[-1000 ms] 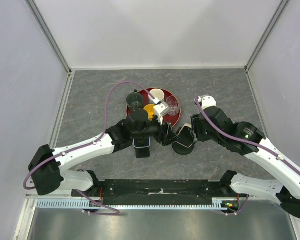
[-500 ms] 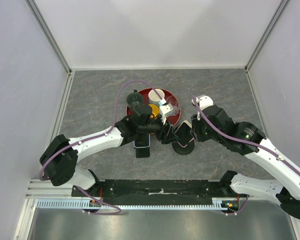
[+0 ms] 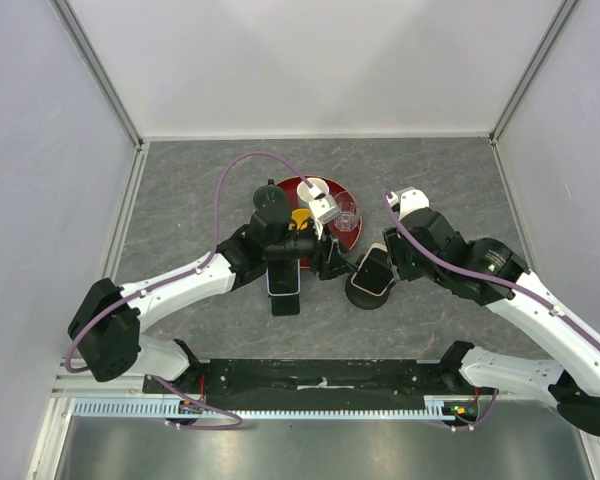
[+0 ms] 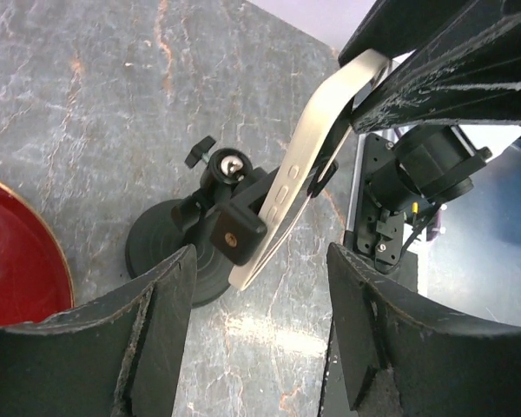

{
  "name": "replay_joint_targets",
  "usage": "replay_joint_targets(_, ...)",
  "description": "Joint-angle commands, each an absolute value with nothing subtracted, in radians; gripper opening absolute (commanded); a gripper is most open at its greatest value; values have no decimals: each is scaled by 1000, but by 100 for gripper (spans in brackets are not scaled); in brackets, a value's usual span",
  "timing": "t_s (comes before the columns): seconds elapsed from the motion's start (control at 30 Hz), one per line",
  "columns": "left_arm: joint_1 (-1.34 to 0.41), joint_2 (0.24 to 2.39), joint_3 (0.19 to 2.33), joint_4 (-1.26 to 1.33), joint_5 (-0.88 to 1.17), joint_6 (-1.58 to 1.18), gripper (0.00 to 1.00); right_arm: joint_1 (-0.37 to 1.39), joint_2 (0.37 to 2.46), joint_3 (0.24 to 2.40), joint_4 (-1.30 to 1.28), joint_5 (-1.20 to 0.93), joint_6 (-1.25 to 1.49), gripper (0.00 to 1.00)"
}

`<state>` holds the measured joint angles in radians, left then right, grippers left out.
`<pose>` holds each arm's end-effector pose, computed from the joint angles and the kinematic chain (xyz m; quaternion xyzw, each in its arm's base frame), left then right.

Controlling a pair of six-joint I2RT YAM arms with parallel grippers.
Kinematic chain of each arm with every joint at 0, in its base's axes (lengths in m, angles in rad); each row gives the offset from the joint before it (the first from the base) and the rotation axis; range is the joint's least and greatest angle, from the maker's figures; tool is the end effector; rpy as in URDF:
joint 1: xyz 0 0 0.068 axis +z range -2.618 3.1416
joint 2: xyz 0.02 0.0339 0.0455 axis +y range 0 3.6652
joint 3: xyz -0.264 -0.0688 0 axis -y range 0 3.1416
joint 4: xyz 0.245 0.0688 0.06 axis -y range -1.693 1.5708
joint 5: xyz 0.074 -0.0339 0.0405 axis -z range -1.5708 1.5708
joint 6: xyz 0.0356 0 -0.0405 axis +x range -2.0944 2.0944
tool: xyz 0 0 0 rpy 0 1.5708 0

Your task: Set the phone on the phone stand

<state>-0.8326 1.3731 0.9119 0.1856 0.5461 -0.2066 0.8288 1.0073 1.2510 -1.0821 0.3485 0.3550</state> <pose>0.1981 -0.2452 0.2886 0.3913 0.6806 -0.4751 0.3975 0.1266 0.1201 0.3741 -0.1555 0.9084 0.0624 0.3830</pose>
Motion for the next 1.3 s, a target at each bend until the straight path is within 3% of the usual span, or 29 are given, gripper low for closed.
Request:
replay_joint_targets(0.0, -831, 1436, 976, 256, 687, -245, 66, 822, 1006, 1301, -1072, 390, 322, 45)
replay_joint_targets(0.33, -831, 1560, 1043, 245, 787, -180, 66, 822, 1002, 1305, -1057, 365, 302, 45)
replay_joint_targets(0.57, -831, 1578, 1031, 268, 802, -170, 54, 824, 1012, 1301, -1051, 342, 301, 45)
replay_joint_targets(0.83, -833, 1592, 1009, 267, 773, -146, 51, 824, 1015, 1282, -1017, 311, 301, 46)
replay_joint_targets(0.93, -833, 1585, 988, 278, 747, -120, 44, 824, 1012, 1276, -1017, 314, 298, 47)
replay_joint_targets(1.07, -834, 1574, 971, 278, 713, -94, 23, 824, 1011, 1269, -1016, 311, 295, 48)
replay_joint_targets(1.17, -836, 1571, 966, 285, 703, -87, 11, 822, 1014, 1262, -1009, 299, 295, 50)
replay_joint_targets(1.23, -841, 1565, 960, 297, 700, -78, 9, 822, 1012, 1259, -996, 276, 302, 50)
replay_joint_targets(1.27, -841, 1560, 944, 307, 692, -77, 2, 822, 1012, 1255, -996, 275, 316, 50)
